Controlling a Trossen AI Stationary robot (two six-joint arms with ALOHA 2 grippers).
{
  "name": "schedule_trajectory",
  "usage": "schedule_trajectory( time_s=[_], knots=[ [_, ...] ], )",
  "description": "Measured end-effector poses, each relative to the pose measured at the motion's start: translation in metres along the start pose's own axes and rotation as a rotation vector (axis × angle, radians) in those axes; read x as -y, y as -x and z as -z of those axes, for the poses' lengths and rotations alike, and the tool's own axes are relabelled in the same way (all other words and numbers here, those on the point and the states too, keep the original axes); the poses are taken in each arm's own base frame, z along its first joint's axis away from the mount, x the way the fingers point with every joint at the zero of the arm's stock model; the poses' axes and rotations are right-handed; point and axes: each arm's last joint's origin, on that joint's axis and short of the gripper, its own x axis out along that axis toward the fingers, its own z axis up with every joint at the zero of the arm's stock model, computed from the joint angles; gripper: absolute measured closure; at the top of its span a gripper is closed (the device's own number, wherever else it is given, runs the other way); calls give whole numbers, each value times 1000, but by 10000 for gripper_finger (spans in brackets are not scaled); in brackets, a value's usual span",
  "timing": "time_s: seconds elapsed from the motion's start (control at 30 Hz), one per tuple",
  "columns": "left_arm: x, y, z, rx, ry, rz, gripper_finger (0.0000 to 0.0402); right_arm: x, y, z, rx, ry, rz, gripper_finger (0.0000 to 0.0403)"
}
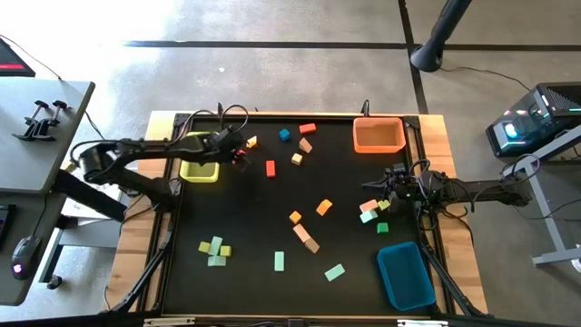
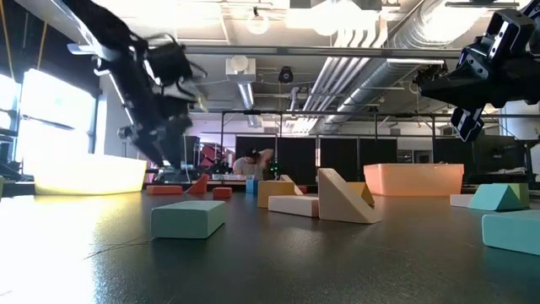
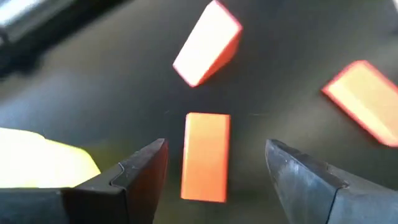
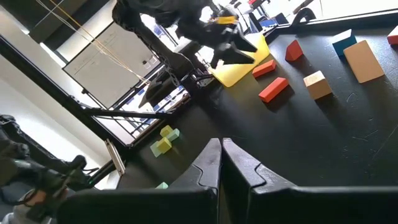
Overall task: Sort blocks by size
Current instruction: Put the orange rectangular block into the yellow bin
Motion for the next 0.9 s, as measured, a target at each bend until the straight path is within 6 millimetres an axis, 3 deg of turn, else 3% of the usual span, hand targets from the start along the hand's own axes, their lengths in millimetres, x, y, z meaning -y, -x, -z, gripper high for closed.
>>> schedule_trajectory(
  time_s=[0.3,0.57,0.73,0.9],
  knots=[
    [-12,-39,-26,-130,-22,-5,144,0,0,0,1,0,-1,402],
    [-7,-61,-26,-232,-39,48,160,0,0,0,0,0,0,402],
    [-7,-64,-24,-254,-56,48,200,0,0,0,0,0,-1,402],
    [-8,-56,-25,-243,-66,43,271,0,0,0,0,0,0,402]
  ],
)
